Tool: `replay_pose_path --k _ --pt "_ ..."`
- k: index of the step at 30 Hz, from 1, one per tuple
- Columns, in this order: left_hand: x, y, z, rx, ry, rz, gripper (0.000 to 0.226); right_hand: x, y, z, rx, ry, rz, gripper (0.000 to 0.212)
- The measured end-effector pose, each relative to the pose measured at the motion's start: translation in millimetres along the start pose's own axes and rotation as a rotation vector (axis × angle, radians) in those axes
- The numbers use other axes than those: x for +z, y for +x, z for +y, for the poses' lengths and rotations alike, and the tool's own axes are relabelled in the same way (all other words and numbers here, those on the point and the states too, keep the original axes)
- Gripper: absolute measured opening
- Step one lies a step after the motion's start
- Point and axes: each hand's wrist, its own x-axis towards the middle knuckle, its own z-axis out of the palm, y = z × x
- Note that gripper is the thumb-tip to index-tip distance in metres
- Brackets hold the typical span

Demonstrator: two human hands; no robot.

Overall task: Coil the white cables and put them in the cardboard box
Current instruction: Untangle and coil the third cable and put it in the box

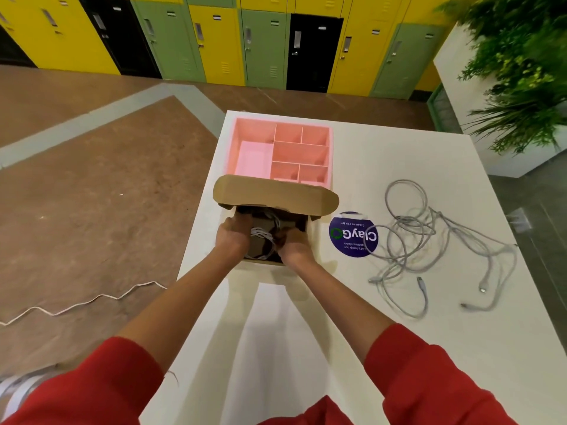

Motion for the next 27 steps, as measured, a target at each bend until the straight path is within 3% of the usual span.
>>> replay_pose_path --k 5,8,11,17,22,27 --pt "-6.7 -18.3 9.0 0.037 0.002 0.06 0.024 -22.0 -18.9 15.9 -0.067 0.18 0.065 0.027" --pt "-4.4 -39.3 23.0 0.192 -0.005 0.148 0.019 -39.8 -43.1 34.1 -0.115 0.349 0.068 0.022" --pt "8.8 -58.2 58.4 0.399 -0.149 0.266 0.018 -68.1 -70.7 76.2 -0.171 0.353 0.12 0.017" --pt "38.1 -74.1 109.2 0.518 -0.247 0.198 0.026 -93.9 -81.7 134.7 -0.053 0.381 0.206 0.014" --pt "62.1 -82.7 166.1 0.454 -0.513 0.005 0.021 -119.1 -87.4 188.9 0.054 0.323 0.345 0.012" --pt "93.3 -84.9 210.0 0.154 -0.787 -0.44 0.03 -129.3 -100.1 236.4 0.157 0.229 0.249 0.018"
